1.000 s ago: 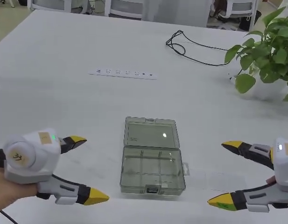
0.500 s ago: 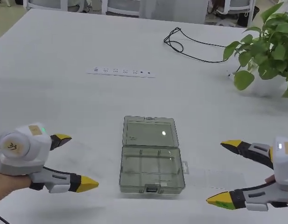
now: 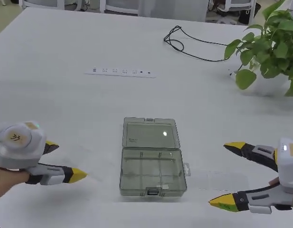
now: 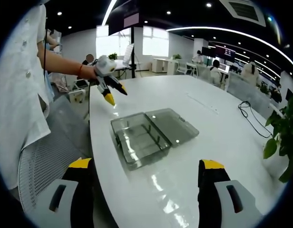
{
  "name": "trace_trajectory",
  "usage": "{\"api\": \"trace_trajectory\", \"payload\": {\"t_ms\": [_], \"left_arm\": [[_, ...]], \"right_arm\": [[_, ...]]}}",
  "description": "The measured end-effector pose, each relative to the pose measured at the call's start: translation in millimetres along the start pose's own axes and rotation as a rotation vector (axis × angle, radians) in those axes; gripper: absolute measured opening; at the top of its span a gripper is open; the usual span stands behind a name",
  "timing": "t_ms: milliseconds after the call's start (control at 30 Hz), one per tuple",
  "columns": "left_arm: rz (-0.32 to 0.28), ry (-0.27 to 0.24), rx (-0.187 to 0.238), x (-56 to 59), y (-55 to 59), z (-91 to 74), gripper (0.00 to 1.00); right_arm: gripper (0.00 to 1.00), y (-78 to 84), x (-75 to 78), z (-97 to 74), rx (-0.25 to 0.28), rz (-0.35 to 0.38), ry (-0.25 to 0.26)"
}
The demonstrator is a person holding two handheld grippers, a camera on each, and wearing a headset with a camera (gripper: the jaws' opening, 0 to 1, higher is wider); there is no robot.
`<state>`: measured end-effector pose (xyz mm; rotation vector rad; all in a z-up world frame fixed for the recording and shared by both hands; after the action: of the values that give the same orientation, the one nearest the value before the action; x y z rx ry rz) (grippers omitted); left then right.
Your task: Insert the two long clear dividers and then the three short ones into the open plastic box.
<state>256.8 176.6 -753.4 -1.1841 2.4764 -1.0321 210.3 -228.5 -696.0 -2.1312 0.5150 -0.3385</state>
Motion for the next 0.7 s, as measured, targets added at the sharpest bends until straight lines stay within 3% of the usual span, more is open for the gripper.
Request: {"api": "trace_trajectory", "payload": {"t_ms": [67, 233, 533, 700], "left_arm": [[-0.008, -0.005, -0.008, -2.2, 1.3, 2.3, 0.68], [0.005, -0.03, -0.073, -5.0, 7.1, 6.9, 0.63], [-0.032, -0.075, -0.162, -10.3, 15.7, 14.8, 0.55], [-0.062, -0.086, -0.191, -10.2, 18.8, 18.2, 0.5]], "right_arm": [[0.91, 0.0, 0.3, 0.3, 0.002, 0.004, 0.002], [0.91, 0.0, 0.5, 1.0, 0.005, 0.009, 0.001], [0.9, -0.3, 1.0, 2.6, 0.012, 0.018, 0.0], [0.9, 0.8, 1.2, 3.4, 0.01, 0.024, -0.003]]}}
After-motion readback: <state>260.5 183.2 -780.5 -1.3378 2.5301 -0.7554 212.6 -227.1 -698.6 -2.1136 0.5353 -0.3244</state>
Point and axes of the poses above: the centre of the closed fingertips' face, and the gripper's own axes: z roughly forward along the fingers, x roughly to its right, y roughly out of its underside, the point moved 7 cm from there along -z, roughly backward along the fingers, and after that the axes turned 2 degrees about y, right-handed, at the moved point
